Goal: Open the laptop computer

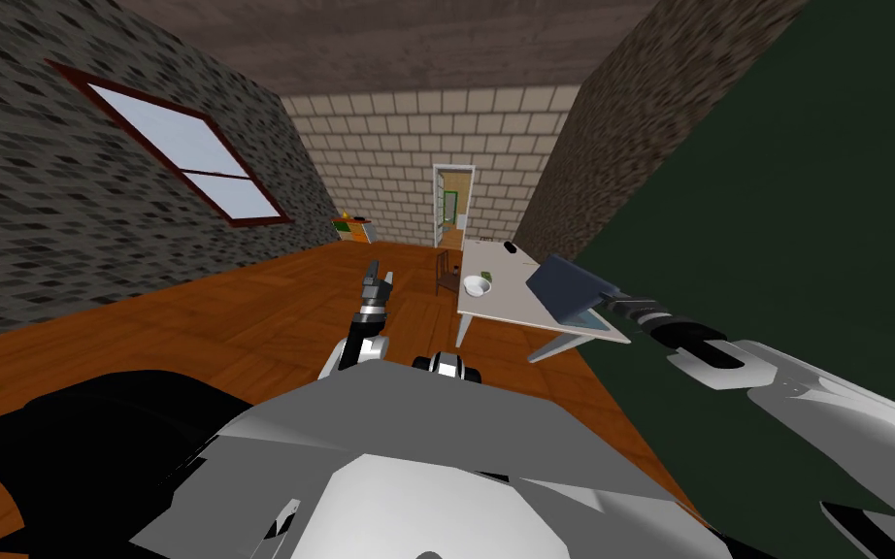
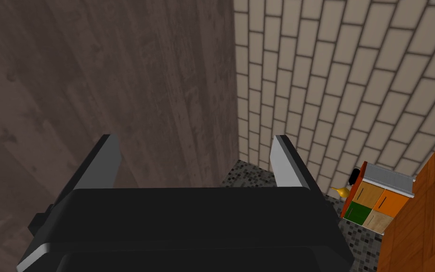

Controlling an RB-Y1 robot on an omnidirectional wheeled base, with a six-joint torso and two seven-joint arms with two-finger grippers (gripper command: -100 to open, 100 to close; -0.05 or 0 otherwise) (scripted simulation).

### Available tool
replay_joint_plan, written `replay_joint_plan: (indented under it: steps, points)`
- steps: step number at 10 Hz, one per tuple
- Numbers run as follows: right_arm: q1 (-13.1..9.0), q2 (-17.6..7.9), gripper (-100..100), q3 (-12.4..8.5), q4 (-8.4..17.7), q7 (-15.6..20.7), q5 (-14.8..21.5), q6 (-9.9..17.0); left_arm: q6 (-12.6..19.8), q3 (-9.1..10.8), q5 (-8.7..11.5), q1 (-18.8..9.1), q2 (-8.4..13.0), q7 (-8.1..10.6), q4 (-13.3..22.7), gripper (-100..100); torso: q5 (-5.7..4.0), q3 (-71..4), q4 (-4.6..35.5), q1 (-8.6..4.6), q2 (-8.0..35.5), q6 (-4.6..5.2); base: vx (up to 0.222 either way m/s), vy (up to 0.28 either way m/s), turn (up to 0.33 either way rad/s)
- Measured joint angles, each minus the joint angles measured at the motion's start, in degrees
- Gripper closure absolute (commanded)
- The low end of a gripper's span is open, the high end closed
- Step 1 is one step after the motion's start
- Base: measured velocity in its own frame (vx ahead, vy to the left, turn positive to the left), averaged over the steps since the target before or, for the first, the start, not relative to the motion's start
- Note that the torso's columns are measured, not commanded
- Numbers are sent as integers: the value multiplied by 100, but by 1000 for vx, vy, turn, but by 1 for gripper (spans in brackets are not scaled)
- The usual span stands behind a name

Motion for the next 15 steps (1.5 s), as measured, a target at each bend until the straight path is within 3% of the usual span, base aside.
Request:
replay_joint_plan:
  steps: [2, 4, 7, 10, 15]
  points:
    - [-21, -9, 100, 25, 34, -134, -13, -11, 0, 0, 0, 1, 0, 0, 0, 0, 6, 2, 1, 23, 2, 0, -11, -40, 27]
    - [171, 55, 100, -172, -165, -425, 147, 110, 0, 0, 0, 0, 0, 0, 0, 0, -6, -1, -5, -4, -4, -21, -30, -108, 90]
    - [264, 156, 100, -325, -252, -873, 341, 186, 0, 0, 0, 1, 0, 0, 0, 0, -14, -10, -17, 3, -18, -6, -20, -86, 51]
    - [570, 204, 100, -607, -558, -1330, 509, 369, 0, 0, 0, 0, 0, 0, 0, 0, -24, -4, -23, 3, -11, -8, -14, -73, 39]
    - [868, 347, 100, -895, -899, -2008, 799, 614, 0, 0, 0, 1, 0, 0, 0, 0, -31, -12, -27, -16, -23, -3, -25, -74, 59]
